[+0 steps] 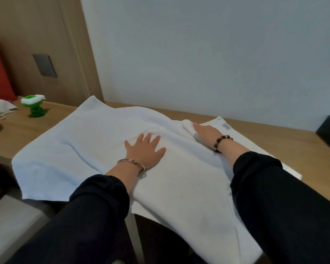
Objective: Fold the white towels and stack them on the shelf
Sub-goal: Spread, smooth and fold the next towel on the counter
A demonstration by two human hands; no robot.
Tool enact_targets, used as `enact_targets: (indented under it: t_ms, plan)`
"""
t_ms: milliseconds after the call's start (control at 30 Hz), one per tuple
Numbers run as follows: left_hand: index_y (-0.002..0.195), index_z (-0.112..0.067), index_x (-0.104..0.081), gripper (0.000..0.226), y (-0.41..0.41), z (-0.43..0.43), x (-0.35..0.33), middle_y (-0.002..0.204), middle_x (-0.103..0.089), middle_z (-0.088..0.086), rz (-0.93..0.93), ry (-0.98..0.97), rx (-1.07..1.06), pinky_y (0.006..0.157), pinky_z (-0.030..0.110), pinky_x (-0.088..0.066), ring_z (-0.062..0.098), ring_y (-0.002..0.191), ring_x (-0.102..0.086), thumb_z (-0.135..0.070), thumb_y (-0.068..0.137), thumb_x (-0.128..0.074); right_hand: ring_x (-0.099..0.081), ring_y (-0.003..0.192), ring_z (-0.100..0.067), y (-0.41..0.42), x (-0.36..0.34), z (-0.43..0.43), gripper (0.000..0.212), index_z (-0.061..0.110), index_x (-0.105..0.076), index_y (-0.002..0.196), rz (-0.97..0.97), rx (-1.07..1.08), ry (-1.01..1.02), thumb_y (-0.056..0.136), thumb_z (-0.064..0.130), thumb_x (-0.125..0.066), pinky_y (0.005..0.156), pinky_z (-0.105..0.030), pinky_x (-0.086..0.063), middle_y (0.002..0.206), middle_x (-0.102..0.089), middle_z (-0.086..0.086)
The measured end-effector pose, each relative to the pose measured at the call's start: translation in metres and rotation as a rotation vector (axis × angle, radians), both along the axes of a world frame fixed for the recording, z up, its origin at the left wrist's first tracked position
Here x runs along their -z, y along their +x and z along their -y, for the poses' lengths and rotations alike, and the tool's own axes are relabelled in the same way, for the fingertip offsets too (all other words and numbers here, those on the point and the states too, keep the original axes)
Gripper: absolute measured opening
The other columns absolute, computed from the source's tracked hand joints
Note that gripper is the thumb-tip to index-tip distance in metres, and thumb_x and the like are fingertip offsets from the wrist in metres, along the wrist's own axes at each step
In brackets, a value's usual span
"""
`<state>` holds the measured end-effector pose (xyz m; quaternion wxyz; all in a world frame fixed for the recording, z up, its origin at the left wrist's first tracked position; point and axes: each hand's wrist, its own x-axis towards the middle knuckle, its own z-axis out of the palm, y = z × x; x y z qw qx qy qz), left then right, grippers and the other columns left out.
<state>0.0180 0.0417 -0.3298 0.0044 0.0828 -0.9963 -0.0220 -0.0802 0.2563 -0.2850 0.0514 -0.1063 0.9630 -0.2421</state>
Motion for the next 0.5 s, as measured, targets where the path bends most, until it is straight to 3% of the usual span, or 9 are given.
enact_targets:
  t_ms: [67,100,167,200,233,300,367,500]
  plan:
    - [0.148,-0.040,-0.008,0.062,-0.002,0.000,0.000,0.159,0.001,-0.011,-0.002,0.005,-0.002,0.108,0.065,-0.006,0.017,0.146,0.002,-0.063,0.092,-0.015,-0.057,0.073,-0.024,0.002,-0.002,-0.013,0.038,0.034,-0.060,0.100,0.116,0.002,-0.081,0.097,0.053,-0.027,0.049,-0.025,-0.043,0.090,-0.061,0.004]
    - [0.148,-0.040,-0.008,0.061,-0.002,0.000,0.000,0.159,0.000,-0.011,-0.009,0.008,-0.001,0.108,0.065,-0.007,0.017,0.146,0.002,-0.063,0.092,-0.016,-0.055,0.070,-0.022,0.002,-0.002,-0.022,0.039,0.033,-0.059,0.090,0.128,0.032,-0.082,0.095,0.055,-0.027,0.048,-0.023,-0.039,0.083,-0.057,0.006]
    - [0.148,-0.039,-0.011,0.060,-0.002,0.000,0.001,0.159,-0.003,-0.009,-0.044,0.029,0.019,0.107,0.065,-0.006,0.018,0.146,0.000,-0.059,0.092,-0.020,-0.055,0.075,-0.024,-0.007,0.001,-0.033,0.042,0.027,-0.053,0.077,0.082,0.033,0.016,0.095,0.051,-0.025,0.059,-0.027,-0.039,0.078,-0.054,0.003]
    - [0.148,-0.038,-0.013,0.058,-0.001,0.000,0.000,0.159,-0.006,-0.009,-0.073,0.054,0.044,0.108,0.064,-0.006,0.019,0.146,-0.002,-0.057,0.093,-0.023,-0.056,0.090,-0.026,-0.012,0.004,-0.038,0.043,0.025,-0.058,0.089,0.079,0.001,0.108,0.098,0.047,-0.022,0.073,-0.031,-0.040,0.091,-0.059,-0.001]
    - [0.147,-0.038,-0.016,0.057,0.000,-0.001,0.000,0.159,-0.008,-0.008,-0.108,0.089,0.081,0.108,0.063,-0.007,0.019,0.146,-0.003,-0.054,0.093,-0.027,-0.052,0.110,-0.028,-0.017,0.008,-0.043,0.048,0.019,-0.057,0.115,0.087,-0.022,0.186,0.099,0.044,-0.019,0.090,-0.037,-0.039,0.116,-0.058,-0.006]
    - [0.146,-0.038,-0.022,0.054,0.002,-0.003,-0.002,0.158,-0.013,-0.009,-0.157,0.161,0.173,0.111,0.059,-0.008,0.016,0.146,-0.005,-0.049,0.094,-0.033,-0.026,0.140,-0.027,-0.027,0.018,-0.053,0.056,0.018,-0.026,0.149,0.074,-0.026,0.325,0.100,0.044,-0.017,0.111,-0.049,-0.023,0.156,-0.025,-0.004]
    - [0.146,-0.039,-0.023,0.053,0.004,-0.004,-0.004,0.158,-0.014,-0.011,-0.143,0.191,0.261,0.114,0.053,-0.008,0.013,0.146,-0.006,-0.048,0.096,-0.036,-0.004,0.147,-0.021,-0.032,0.027,-0.063,0.062,0.026,-0.008,0.153,0.084,0.060,0.400,0.097,0.052,-0.014,0.114,-0.058,-0.010,0.161,-0.001,0.006]
    - [0.147,-0.045,-0.015,0.055,0.008,-0.004,-0.004,0.159,-0.007,-0.013,-0.029,0.111,0.320,0.115,0.052,-0.004,0.012,0.146,-0.002,-0.057,0.095,-0.029,0.006,0.147,-0.019,-0.031,0.030,-0.073,0.066,0.034,0.000,0.152,0.119,0.206,0.421,0.092,0.061,-0.012,0.111,-0.064,0.000,0.160,0.009,0.010]
